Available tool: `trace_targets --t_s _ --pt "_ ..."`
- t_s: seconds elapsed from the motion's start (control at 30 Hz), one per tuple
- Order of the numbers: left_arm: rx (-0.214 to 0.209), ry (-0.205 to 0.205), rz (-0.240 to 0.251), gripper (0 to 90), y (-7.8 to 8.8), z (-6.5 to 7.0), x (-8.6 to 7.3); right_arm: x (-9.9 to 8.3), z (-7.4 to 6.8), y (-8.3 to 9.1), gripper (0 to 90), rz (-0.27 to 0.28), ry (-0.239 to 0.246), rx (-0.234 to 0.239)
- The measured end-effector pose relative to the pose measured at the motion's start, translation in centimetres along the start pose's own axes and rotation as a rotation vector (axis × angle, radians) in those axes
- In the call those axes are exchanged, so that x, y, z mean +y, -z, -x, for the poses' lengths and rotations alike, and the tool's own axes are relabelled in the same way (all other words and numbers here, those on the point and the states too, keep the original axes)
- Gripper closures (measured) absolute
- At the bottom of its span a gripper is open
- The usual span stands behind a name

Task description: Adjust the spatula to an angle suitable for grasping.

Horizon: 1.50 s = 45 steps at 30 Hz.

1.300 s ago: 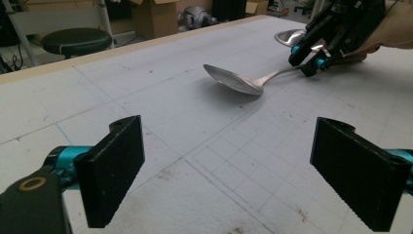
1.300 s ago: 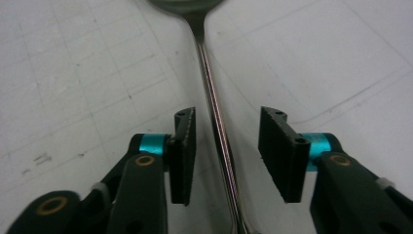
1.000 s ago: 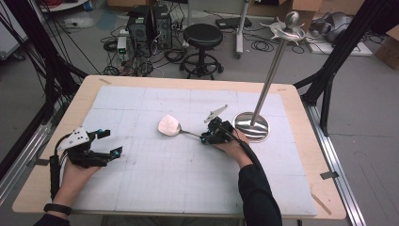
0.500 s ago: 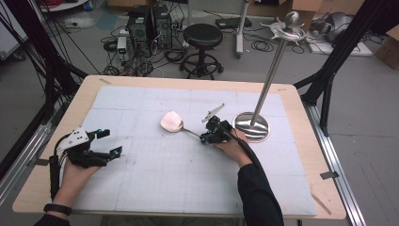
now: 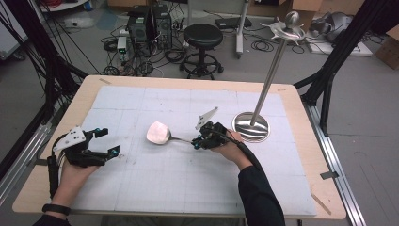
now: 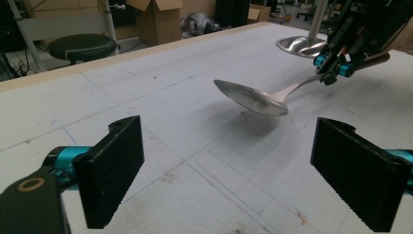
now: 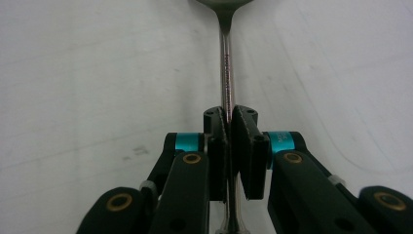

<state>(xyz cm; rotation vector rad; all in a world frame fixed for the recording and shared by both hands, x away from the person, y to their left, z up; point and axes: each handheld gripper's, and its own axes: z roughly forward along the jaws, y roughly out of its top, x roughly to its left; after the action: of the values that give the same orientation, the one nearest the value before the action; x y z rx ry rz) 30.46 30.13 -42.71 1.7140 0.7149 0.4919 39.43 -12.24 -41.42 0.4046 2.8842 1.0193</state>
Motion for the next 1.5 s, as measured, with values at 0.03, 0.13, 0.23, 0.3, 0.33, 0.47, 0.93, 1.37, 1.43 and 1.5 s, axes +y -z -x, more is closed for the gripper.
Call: trace_targets --t_s 0.03,0.13,0.23,0.3,0.33,0.47,0.93,1.37,1.43,1.5 --pt "-0.001 0.0 0.001 12.8 0.0 0.0 0.0 0.2 -0.2 -0.1 84.4 0.01 0.018 0.015" --pt "0.0 0.002 0.007 12.8 0.1 0.0 0.0 0.7 -1.0 -0.4 84.4 0.018 0.059 0.05" --pt "0.001 0.001 0.006 12.8 0.1 0.0 0.0 1.0 -1.5 -0.9 84.4 0.012 0.087 0.067" --pt "0.001 0.001 0.006 12.8 0.0 0.0 0.0 1.1 -1.9 -1.2 84.4 0.007 0.096 0.082" --pt "0.0 0.0 0.006 12.8 0.0 0.0 0.0 1.2 -2.0 -1.4 84.4 0.007 0.108 0.09" --pt "0.002 0.0 0.005 12.8 0.1 0.0 0.0 1.5 -2.8 -2.0 84.4 -0.006 0.137 0.122" --pt "0.001 -0.003 -0.002 12.8 0.0 0.1 0.0 2.9 -4.8 -4.7 84.2 -0.016 0.197 0.189" --pt "-0.002 -0.001 -0.002 12.8 0.0 0.1 0.1 1.8 -4.1 -3.0 48.8 0.051 0.127 0.131" --pt "-0.002 0.0 0.0 12.8 0.0 0.1 0.0 1.1 -3.7 -1.7 42.1 0.106 0.097 0.084" --pt "-0.002 -0.001 -0.001 12.8 0.0 0.1 0.0 0.2 -3.3 -0.3 38.9 0.152 0.053 0.054"
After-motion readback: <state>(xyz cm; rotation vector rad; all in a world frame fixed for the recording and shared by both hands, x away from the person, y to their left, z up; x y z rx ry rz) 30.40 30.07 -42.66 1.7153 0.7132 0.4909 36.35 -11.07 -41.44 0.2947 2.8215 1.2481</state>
